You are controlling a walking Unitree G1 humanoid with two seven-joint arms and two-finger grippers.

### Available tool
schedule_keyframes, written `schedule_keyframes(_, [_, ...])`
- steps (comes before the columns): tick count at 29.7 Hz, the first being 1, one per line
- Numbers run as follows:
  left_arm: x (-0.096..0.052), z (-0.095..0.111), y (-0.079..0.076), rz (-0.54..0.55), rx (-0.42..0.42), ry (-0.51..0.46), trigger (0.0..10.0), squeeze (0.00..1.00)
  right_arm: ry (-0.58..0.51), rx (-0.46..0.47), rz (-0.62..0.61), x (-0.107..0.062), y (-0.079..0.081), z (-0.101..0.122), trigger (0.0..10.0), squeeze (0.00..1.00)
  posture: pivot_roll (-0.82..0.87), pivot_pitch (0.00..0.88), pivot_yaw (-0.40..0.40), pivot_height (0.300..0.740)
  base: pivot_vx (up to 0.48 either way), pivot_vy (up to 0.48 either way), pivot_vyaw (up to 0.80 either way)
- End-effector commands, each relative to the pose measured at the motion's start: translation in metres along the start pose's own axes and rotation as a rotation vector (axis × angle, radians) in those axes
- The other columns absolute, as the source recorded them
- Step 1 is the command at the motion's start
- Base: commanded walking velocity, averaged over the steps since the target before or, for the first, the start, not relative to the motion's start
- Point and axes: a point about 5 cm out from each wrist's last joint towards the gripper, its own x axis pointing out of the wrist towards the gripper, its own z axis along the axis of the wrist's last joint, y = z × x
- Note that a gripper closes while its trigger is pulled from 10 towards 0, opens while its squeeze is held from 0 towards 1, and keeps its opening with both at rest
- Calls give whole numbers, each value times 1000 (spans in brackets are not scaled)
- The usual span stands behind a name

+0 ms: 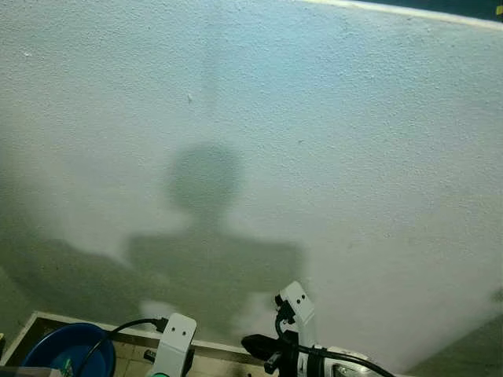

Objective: Clothes washing

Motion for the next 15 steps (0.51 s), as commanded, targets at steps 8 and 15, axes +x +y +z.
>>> schedule_keyframes(8, [-3, -9, -4, -19, 9, 25, 10000, 0, 14, 14, -7, -2, -2, -6, 10000, 0, -7, 57, -9, 740, 0, 0, 0])
schedule_keyframes(15, [0, -6, -7, -22, 7, 23, 10000, 0, 10, 13, -13, -4, -5, -4, 10000, 0, -8, 60, -8, 740, 0, 0, 0])
